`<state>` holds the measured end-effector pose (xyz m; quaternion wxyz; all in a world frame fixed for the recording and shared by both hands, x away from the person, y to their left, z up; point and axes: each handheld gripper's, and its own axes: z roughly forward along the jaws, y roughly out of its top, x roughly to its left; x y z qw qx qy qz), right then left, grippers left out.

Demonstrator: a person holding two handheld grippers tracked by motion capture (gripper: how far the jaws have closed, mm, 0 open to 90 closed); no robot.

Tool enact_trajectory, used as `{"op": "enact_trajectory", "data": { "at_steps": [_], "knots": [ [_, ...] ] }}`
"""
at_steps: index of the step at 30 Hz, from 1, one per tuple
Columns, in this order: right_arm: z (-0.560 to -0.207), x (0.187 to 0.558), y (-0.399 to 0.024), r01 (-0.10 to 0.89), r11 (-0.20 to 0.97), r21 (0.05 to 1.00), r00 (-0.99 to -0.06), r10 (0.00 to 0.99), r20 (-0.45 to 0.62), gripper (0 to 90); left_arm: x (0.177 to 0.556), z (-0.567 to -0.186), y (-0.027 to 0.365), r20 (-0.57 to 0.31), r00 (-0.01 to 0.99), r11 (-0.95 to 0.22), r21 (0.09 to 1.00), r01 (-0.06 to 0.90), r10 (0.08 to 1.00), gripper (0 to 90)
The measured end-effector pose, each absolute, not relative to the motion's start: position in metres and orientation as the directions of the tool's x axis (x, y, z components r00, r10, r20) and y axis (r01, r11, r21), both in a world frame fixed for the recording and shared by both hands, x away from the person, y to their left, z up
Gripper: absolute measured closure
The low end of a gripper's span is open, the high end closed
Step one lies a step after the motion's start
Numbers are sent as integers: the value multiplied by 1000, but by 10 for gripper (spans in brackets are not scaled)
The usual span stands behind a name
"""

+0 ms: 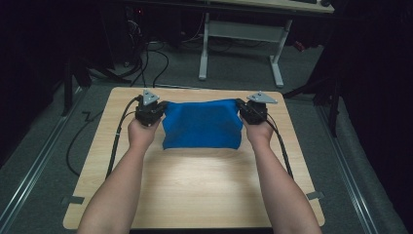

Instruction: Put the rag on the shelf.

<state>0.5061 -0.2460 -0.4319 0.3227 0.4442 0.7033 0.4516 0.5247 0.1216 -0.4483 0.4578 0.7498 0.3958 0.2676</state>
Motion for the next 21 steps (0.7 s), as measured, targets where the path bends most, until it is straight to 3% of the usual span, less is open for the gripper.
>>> {"op": "enact_trajectory", "data": {
  "at_steps": [21],
  "knots": [
    [-466,501,-247,399,204,894,-409,912,-26,879,512,-487,115,-18,570,-270,869,415,821,880]
  ]
}}
